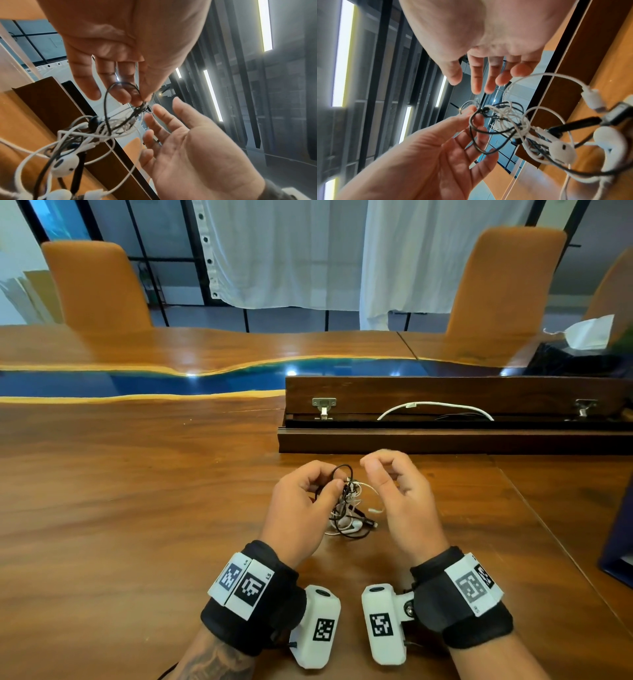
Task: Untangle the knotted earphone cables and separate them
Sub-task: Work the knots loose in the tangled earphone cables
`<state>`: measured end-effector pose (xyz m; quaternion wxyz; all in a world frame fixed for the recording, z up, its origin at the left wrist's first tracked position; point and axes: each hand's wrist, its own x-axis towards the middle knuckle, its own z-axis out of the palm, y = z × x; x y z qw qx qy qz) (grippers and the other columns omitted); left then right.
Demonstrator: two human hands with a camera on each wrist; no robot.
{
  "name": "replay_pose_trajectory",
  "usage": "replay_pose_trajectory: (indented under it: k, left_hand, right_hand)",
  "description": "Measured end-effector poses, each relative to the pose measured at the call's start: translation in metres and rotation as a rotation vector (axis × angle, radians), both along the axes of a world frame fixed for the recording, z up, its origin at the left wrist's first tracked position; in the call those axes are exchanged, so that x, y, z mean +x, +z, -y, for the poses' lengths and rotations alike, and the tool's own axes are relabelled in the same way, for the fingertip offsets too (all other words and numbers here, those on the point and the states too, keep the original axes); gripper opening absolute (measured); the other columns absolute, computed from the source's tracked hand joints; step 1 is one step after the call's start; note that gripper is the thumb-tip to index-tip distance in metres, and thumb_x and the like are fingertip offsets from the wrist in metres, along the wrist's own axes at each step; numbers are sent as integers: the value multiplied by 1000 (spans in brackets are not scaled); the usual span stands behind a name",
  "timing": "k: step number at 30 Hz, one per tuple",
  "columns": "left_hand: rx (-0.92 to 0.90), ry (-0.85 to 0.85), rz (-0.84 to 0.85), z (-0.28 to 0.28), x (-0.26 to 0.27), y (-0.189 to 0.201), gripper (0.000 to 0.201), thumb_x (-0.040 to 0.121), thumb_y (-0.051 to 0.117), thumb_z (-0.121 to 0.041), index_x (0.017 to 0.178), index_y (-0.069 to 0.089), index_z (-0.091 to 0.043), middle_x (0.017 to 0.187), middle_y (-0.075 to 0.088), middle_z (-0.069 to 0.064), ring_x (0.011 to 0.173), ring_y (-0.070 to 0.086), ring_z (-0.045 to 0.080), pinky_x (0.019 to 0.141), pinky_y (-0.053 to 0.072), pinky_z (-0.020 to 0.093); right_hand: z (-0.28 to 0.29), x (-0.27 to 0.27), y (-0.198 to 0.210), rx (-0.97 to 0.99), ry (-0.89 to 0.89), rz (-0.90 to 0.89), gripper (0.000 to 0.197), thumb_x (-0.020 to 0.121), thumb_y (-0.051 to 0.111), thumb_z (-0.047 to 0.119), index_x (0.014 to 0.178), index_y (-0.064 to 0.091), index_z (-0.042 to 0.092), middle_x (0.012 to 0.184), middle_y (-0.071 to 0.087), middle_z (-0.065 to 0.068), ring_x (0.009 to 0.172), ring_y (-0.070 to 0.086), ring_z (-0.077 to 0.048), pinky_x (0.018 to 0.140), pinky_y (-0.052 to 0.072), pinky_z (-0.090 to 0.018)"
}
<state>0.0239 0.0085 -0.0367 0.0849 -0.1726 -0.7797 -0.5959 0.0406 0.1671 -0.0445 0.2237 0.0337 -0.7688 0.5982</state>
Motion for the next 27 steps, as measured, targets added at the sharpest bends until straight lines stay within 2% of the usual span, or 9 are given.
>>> replay_pose_trajectory:
  k: [2,4,7,10,12,15,18,23,27]
  left_hand:
    - [7,-3,9,0,-1,-2,16,94,65,-6,94,70,-22,87,69,-10,79,60,1,72,49,15]
    - [21,-7,15,0,-2,-3,19,93,65,-3,94,70,-21,90,70,-6,85,64,7,76,54,20]
    - [74,-28,33,0,-2,-2,20,92,64,0,92,71,-19,90,72,-3,88,68,13,80,58,28]
    - [127,-72,28,1,-2,0,14,97,60,-18,92,73,-17,86,72,-1,83,67,14,72,55,26]
    - [142,-68,32,0,-2,-1,19,100,57,-23,93,74,-17,85,72,0,83,67,15,71,54,26]
    - [162,-22,42,0,-3,-2,9,96,65,-17,93,73,-18,84,71,-3,80,67,14,71,56,28]
    - [163,5,38,1,-4,-3,4,93,69,-16,91,71,-18,81,71,-5,76,67,11,71,57,27]
    - [189,6,105,4,-6,-1,5,95,67,-13,91,70,-14,69,66,-10,62,59,5,59,50,25]
    - [197,34,97,6,-7,0,14,95,64,-6,102,67,-18,79,65,0,69,60,9,61,51,24]
  right_hand:
    - [0,0,-2,13,69,30,14,100,59,30,96,70,23,88,68,13,85,62,-1,72,47,-13]
    - [1,-1,-5,17,94,53,9,98,63,22,93,70,19,81,68,8,77,63,-3,68,49,-14]
    - [1,-2,-6,-8,74,73,10,97,65,22,91,71,17,78,71,2,72,65,-4,66,50,-14]
    - [1,-1,-5,-10,59,117,26,102,56,30,85,71,16,69,69,2,65,62,-4,62,48,-15]
    - [2,0,-4,10,64,111,20,100,60,29,87,71,20,74,70,6,70,64,-4,63,50,-15]
    - [2,2,-3,34,117,84,5,96,66,24,94,71,22,85,70,11,81,66,-6,68,54,-18]
    - [1,1,-4,90,115,42,4,95,68,19,94,70,22,88,69,10,85,65,-12,70,56,-22]
    - [3,0,-3,-124,53,35,9,96,62,7,90,67,12,88,71,3,82,67,-10,70,55,-22]
    - [9,1,-2,-233,27,20,10,95,61,1,89,66,7,86,73,0,81,70,-13,67,56,-23]
